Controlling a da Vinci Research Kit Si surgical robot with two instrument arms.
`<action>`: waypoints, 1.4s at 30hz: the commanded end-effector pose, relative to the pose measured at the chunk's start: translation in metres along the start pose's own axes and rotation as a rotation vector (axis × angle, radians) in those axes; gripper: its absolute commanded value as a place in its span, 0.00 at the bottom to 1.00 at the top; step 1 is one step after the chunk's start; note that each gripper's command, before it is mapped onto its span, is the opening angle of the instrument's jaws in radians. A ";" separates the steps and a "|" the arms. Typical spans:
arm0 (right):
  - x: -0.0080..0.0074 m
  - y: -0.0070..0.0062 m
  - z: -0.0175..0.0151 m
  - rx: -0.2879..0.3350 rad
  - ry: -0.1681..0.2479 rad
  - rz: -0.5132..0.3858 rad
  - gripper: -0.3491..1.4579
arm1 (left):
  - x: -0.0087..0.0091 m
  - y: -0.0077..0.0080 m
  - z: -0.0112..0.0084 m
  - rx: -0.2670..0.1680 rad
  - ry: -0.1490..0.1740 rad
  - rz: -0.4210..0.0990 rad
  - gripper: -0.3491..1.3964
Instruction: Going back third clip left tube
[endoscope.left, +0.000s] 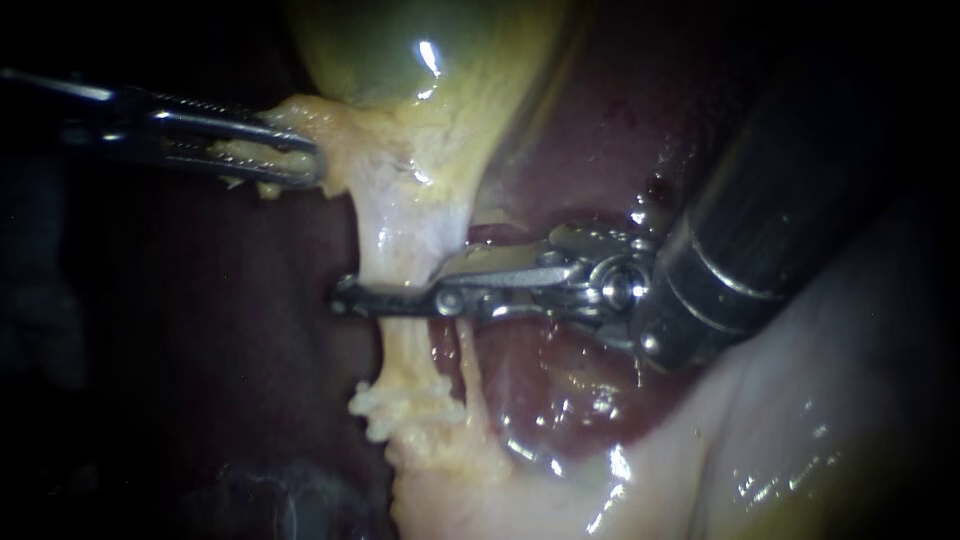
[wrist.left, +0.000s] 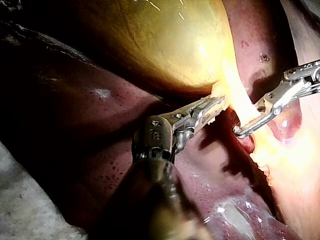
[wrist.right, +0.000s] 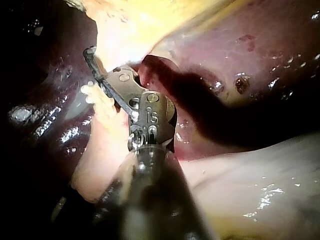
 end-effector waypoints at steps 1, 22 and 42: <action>0.0000 0.0000 0.0000 0.000 0.000 0.000 0.00 | -0.0001 0.0000 0.0001 0.000 0.000 0.001 0.00; -0.0009 0.0015 0.0011 0.053 0.028 -0.146 0.46 | -0.0005 -0.0002 -0.0003 -0.001 -0.001 0.004 0.00; -0.0032 0.0021 -0.0065 0.101 0.014 -0.487 0.47 | -0.0012 -0.0005 -0.0012 -0.006 -0.003 0.008 0.00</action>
